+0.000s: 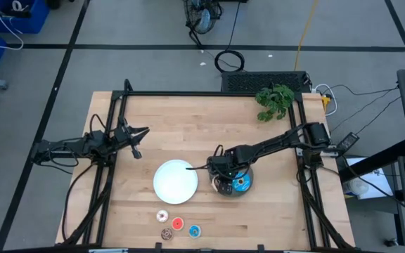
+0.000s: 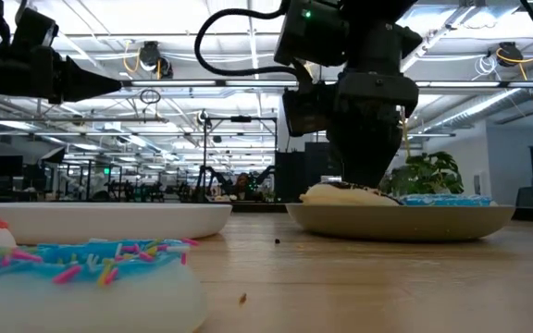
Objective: Pick & Place donuts
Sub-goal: Put the large black donut on the gray plate
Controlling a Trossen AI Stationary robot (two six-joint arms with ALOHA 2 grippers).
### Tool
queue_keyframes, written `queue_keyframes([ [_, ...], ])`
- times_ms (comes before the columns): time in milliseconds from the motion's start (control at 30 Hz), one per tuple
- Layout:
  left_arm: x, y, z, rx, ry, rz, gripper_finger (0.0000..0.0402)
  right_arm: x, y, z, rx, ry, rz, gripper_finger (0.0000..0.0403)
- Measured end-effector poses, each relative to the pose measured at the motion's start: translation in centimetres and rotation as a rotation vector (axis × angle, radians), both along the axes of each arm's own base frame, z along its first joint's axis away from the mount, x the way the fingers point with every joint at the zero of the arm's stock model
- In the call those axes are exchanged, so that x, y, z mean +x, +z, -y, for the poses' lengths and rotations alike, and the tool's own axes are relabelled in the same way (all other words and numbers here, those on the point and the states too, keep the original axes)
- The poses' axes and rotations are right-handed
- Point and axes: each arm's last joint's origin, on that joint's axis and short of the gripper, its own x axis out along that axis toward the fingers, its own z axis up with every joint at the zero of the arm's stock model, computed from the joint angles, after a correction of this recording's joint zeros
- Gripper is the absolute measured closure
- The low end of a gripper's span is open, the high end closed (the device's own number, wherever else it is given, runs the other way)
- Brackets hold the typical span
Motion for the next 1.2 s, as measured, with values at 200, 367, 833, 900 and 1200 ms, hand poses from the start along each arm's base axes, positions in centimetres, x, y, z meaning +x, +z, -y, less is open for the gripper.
queue_keyframes([
  [200,0.0,-0.1,0.0,-0.027,-0.003,0.006,0.036,-0.2,0.6,0.2,0.003,-0.011,0.005,0.0365],
  [367,0.0,0.0,0.0,-0.03,-0.004,0.014,0.036,-0.5,1.3,0.4,-0.002,-0.019,0.001,0.0334],
  [833,0.0,0.0,0.0,-0.03,-0.004,0.014,0.036,-0.5,1.5,0.4,-0.024,-0.019,0.022,0.0229],
  [900,0.0,0.0,0.0,-0.03,-0.003,0.014,0.036,-0.5,1.6,0.4,-0.027,-0.006,0.026,0.0214],
  [1200,0.0,0.0,0.0,-0.029,-0.003,0.012,0.036,-0.4,1.9,0.8,-0.028,-0.009,0.034,0.0183],
])
